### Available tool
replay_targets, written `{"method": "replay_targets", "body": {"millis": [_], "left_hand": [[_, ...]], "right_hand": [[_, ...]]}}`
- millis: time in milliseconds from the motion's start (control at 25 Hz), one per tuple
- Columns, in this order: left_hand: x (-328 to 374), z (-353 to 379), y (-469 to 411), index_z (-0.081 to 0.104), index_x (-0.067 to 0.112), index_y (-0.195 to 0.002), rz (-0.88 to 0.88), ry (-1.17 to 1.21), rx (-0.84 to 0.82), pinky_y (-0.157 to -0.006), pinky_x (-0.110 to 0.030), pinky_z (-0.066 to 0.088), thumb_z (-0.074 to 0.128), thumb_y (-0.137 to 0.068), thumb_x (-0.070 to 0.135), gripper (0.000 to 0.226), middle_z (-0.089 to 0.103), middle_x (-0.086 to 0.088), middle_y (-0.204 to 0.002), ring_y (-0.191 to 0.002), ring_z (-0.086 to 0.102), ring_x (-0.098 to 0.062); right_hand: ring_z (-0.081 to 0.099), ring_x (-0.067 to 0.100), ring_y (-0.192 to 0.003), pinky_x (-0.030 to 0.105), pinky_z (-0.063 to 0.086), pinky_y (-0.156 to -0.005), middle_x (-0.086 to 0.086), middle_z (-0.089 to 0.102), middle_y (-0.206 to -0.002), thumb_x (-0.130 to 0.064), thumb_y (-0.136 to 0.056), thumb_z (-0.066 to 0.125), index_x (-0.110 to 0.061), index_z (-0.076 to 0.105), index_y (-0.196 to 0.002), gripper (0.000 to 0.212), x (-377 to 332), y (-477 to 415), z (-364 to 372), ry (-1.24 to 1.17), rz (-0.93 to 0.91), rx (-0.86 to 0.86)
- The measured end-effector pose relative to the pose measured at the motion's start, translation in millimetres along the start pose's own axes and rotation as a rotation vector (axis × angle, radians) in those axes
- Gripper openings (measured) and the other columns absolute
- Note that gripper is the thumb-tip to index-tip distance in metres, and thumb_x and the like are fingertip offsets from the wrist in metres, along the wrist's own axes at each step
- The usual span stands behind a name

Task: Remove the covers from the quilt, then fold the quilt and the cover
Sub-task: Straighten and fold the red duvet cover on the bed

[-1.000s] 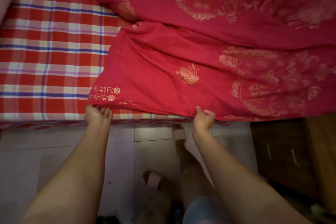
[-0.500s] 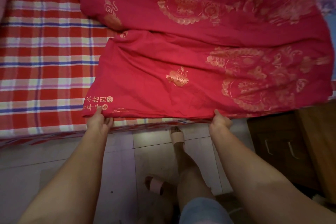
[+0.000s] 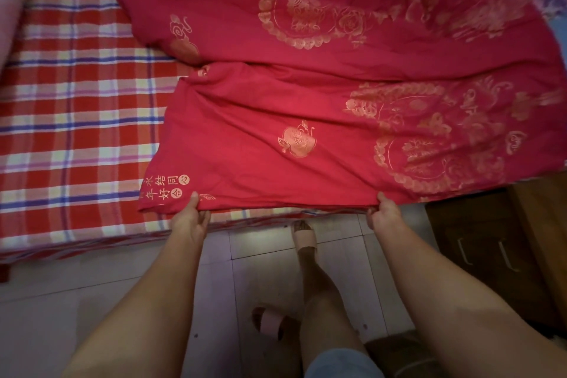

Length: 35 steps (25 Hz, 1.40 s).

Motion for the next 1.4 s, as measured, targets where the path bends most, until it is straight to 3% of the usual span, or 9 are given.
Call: {"method": "replay_targets", "body": {"millis": [160,320,480,640,800,880,1000,1160,1400], "left_hand": [[24.1,-11.4,-9.1,0.052,0.015,-0.128,-0.013,0.239,-0.080,-0.091,-0.030,0.051,0.064,-0.089,0.016,0.041,0.059,-0.005,-0.129,-0.112,0.060,-0.015],[54.7,-15.5,-5.0,0.061,0.018,-0.099,-0.028,0.369,-0.172,-0.090,-0.033,0.049,0.057,-0.093,0.025,0.010,0.062,-0.003,-0.126,-0.114,0.059,-0.014],[94.8,-24.6,3.9,0.059,0.016,-0.097,0.096,0.465,-0.240,-0.103,-0.039,0.042,0.040,-0.100,0.037,0.028,0.061,-0.005,-0.124,-0.112,0.058,-0.017],[114.1,-83.5,10.2,0.059,0.021,-0.095,0.188,0.449,-0.149,-0.104,-0.041,0.041,0.037,-0.101,0.040,0.030,0.061,-0.003,-0.123,-0.114,0.057,-0.018],[100.2,-165.2,4.9,0.057,0.021,-0.092,0.200,0.420,-0.025,-0.101,-0.038,0.044,0.043,-0.099,0.038,0.023,0.055,-0.005,-0.129,-0.117,0.056,-0.020],[91.4,-187.6,-10.9,0.058,0.014,-0.107,0.212,0.387,0.012,-0.090,-0.036,0.051,0.047,-0.098,0.032,0.024,0.055,-0.007,-0.126,-0.101,0.061,-0.020],[71.3,-205.4,-36.2,0.058,-0.001,-0.120,0.192,0.030,0.208,-0.086,-0.041,0.053,0.067,-0.087,0.022,0.041,0.063,-0.015,-0.113,-0.096,0.062,-0.028],[87.1,-204.3,-27.0,0.064,0.000,-0.111,0.266,-0.552,0.439,-0.092,-0.039,0.049,0.075,-0.073,0.009,0.041,0.065,-0.020,-0.110,-0.103,0.061,-0.036],[156.5,-138.2,-40.8,0.056,0.008,-0.123,0.600,-0.680,0.146,-0.094,-0.034,0.046,0.080,-0.071,0.009,0.058,0.060,-0.009,-0.119,-0.107,0.058,-0.024]], "right_hand": [[0.058,0.007,-0.036,0.018,0.044,-0.031,-0.007,0.067,-0.070,-0.020,-0.088,0.066,-0.017,0.053,-0.077,0.017,12.7,-2.7,-2.3,-0.058,0.048,-0.052],[0.043,0.003,-0.023,0.012,0.042,-0.033,-0.002,0.052,-0.054,-0.023,-0.084,0.069,-0.013,0.047,-0.071,0.027,18.6,24.5,17.5,0.195,0.067,-0.167],[0.043,0.003,-0.021,0.012,0.039,-0.029,0.004,0.051,-0.060,-0.014,-0.092,0.057,-0.011,0.045,-0.073,0.023,39.5,58.9,30.9,0.416,-0.011,-0.234],[0.038,0.004,-0.019,0.009,0.026,-0.027,-0.002,0.044,-0.028,-0.010,-0.096,0.049,-0.011,0.043,-0.070,0.027,60.5,92.2,39.3,0.855,-0.057,-0.330],[0.043,0.009,-0.024,0.020,0.031,-0.039,0.000,0.047,-0.030,-0.024,-0.098,0.044,-0.010,0.045,-0.063,0.038,91.2,128.0,47.5,1.564,0.013,-0.405],[0.045,0.010,-0.031,0.020,0.033,-0.041,0.000,0.049,-0.032,-0.030,-0.098,0.044,-0.011,0.046,-0.061,0.042,103.7,151.6,60.7,1.873,-0.009,-0.455],[0.050,0.013,-0.038,0.018,0.033,-0.038,0.000,0.054,-0.037,-0.024,-0.096,0.049,-0.008,0.052,-0.066,0.035,111.9,188.9,115.4,1.992,-0.362,-0.584],[0.066,0.030,-0.087,0.027,0.043,-0.066,0.017,0.071,-0.088,-0.019,-0.087,0.060,-0.003,0.069,-0.089,0.019,120.3,250.0,209.1,1.938,-1.114,-0.761],[0.059,0.029,-0.107,0.033,0.044,-0.088,0.011,0.065,-0.114,-0.003,-0.084,0.046,-0.014,0.064,-0.110,0.033,136.0,314.3,339.4,1.966,-1.855,-1.054]]}}
Point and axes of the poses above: each hand's wrist, its own y-axis away from the middle knuckle, its own z-axis out of the palm, x = y × z, the point moved 2 cm from there along -y, towards the middle knuckle
